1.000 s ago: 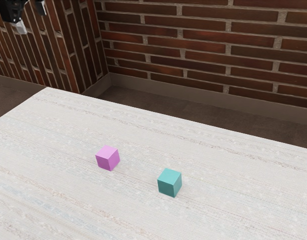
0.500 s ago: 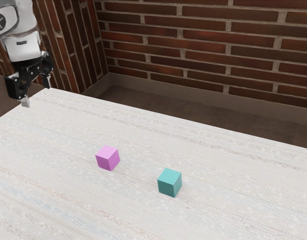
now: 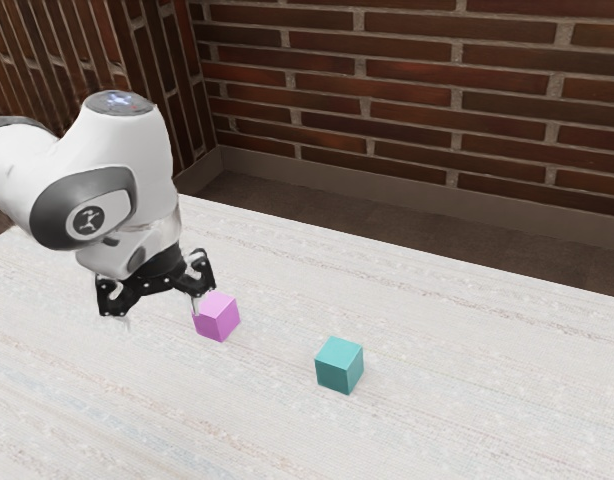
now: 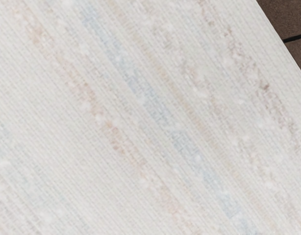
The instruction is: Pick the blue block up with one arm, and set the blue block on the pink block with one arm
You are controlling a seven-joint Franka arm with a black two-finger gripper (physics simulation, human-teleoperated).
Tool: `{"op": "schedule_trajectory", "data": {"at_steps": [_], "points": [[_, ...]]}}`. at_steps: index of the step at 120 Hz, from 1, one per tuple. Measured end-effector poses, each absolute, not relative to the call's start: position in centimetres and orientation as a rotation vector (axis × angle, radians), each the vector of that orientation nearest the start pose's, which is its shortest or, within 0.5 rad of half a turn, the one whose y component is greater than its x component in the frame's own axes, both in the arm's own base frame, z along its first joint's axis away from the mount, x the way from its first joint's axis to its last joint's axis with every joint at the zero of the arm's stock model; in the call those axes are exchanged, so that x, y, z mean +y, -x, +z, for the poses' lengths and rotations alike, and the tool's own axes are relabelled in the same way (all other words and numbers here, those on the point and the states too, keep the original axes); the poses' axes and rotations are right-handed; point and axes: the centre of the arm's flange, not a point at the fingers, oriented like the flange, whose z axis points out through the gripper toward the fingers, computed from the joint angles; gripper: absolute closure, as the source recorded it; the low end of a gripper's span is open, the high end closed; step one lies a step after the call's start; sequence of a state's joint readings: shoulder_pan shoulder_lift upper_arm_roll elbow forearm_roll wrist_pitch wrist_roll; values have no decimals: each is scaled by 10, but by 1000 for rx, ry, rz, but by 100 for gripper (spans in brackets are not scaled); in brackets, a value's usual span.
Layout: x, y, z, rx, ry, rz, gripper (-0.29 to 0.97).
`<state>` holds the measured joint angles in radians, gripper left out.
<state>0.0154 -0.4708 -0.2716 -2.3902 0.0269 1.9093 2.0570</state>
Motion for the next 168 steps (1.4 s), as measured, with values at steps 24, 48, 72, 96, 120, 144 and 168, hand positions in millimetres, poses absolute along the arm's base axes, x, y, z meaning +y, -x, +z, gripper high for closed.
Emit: {"op": "schedule_trajectory", "data": {"at_steps": [24,48,72,96,120,144,168], "points": [[-193,-400,448,2999,574,173,0],[-230,-412,425,3042,239,83,0],[-258,-431,406,3064,-9,6,0],[-262,-441,383,3071,-145,-37,0],[-265,-449,380,3044,-232,-76,0],[-266,-457,368,3030,-225,-148,0],[-260,-483,358,3020,-182,-207,0]]}}
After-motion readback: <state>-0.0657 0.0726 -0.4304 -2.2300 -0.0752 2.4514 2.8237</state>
